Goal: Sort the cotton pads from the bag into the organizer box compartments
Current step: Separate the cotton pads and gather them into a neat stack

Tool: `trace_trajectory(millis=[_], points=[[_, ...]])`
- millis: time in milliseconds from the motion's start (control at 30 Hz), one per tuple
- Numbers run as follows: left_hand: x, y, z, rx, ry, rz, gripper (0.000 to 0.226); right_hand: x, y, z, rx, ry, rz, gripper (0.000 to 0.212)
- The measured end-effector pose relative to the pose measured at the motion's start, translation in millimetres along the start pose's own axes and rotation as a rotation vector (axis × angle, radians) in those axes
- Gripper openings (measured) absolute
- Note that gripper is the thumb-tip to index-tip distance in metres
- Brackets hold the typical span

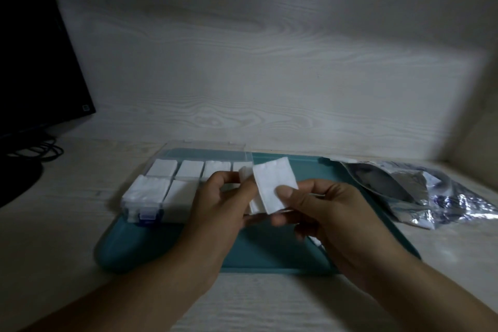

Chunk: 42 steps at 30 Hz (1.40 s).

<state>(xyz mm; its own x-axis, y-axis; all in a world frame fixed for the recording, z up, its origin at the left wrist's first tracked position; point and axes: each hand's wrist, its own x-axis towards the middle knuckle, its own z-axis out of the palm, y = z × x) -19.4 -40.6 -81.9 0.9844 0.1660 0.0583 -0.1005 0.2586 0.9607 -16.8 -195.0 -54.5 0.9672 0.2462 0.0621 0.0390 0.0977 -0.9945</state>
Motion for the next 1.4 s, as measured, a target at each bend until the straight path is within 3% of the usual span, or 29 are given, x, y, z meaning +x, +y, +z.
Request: trace_trajectory(millis=[200, 367, 500, 1000, 1200, 1400], points=[[-0.6, -4.0, -0.4, 0.015, -0.060, -0.018, 0.024, -0.2, 9.8, 6.1, -0.068, 0.132, -0.034, 0.033], [0.4, -7.2, -1.0, 0.012, -0.084, -0.009, 0.024, -0.5, 11.9, 8.3, -0.126, 0.183, -0.066, 0.020], [0.2, -8.9, -0.7, 0.004, -0.097, -0.018, 0.024, -0.9, 13.7, 10.3, -0.175, 0.229, -0.104, 0.021], [-5.5, -8.6, 3.1, -0.043, -0.082, -0.038, 0.020, -1.3, 16.6, 12.7, -0.196, 0.258, -0.208, 0.025], [-7.7, -7.4, 2.1, 0.069, -0.124, 0.017, 0.063, -0.8, 17.8, 10.9, -0.252, 0.270, -0.218, 0.027], [-4.3, -7.5, 2.5, 0.071, -0.055, 0.044, 0.039, -0.8, 22.1, 9.9, -0.311, 0.251, -0.241, 0.029]])
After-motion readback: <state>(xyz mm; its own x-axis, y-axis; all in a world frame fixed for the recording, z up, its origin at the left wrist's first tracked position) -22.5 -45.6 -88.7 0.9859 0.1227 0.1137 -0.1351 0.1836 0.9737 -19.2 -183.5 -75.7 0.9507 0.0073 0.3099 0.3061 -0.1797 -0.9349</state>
